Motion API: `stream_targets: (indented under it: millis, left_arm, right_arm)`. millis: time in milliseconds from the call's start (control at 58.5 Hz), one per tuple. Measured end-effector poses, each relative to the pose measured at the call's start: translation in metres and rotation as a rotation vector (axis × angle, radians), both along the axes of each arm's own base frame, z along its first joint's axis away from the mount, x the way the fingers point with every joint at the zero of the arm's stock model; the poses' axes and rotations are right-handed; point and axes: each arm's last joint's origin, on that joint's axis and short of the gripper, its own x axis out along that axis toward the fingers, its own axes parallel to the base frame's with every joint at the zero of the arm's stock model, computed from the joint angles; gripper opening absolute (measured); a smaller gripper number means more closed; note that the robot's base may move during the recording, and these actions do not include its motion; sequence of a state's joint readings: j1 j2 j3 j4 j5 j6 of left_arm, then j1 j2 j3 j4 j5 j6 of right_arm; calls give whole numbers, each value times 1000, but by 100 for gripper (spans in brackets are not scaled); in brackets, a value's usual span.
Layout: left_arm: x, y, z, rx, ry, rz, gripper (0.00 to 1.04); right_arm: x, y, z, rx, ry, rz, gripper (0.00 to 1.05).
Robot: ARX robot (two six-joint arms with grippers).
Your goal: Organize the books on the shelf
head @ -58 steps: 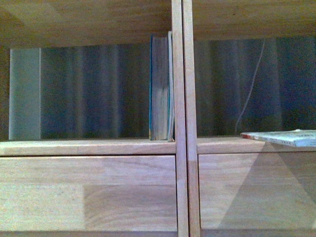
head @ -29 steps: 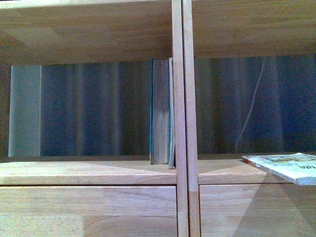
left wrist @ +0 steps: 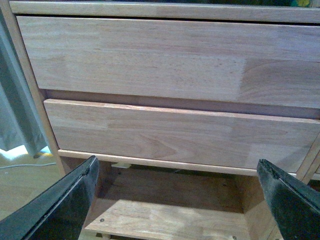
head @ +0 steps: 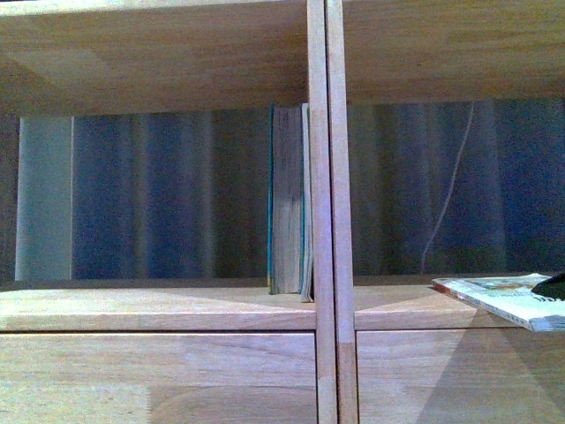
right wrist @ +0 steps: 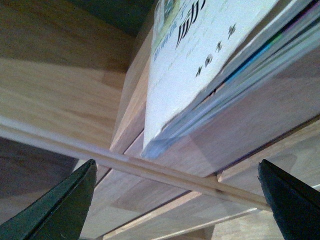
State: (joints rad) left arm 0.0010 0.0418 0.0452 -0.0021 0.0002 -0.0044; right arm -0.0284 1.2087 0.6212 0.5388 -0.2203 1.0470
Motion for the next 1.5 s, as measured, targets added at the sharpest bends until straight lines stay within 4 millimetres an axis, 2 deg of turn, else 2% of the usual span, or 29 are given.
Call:
stream_targets:
  millis: [188,291,530,632,718,889,1043,1179,1282,1504]
  left_arm:
    - [0,0,0,0,0,0,97]
    - [0,0,0,0,0,0,97]
    - [0,0,0,0,0,0,97]
    - [0,0,0,0,0,0,97]
    - [0,0,0,0,0,0,97]
    - [0,0,0,0,0,0,97]
    - [0,0,0,0,1,-2,97]
    - [5,4,-2,-7,159,-387,97]
    - [8,3,-3,-55,181,-618,97]
    - [25,7,20,-58,130,-707,97]
  right_arm:
    - [29,-9,2,63,7,-72,98]
    - [37,-12,2,71,20,-114,80]
    - [37,-13,5,74,20,-120,44]
    - [35,-11,10,74,-2,-113,22]
    - [34,-9,13,73,-24,-108,8]
    - [28,-6,12,74,-58,-86,7]
    - [10,3,11,68,-150,7,7]
    - [-14,13,16,45,-295,110,7]
    - [-32,21,16,13,-369,198,7]
    - [-53,36,-7,-46,-340,282,7]
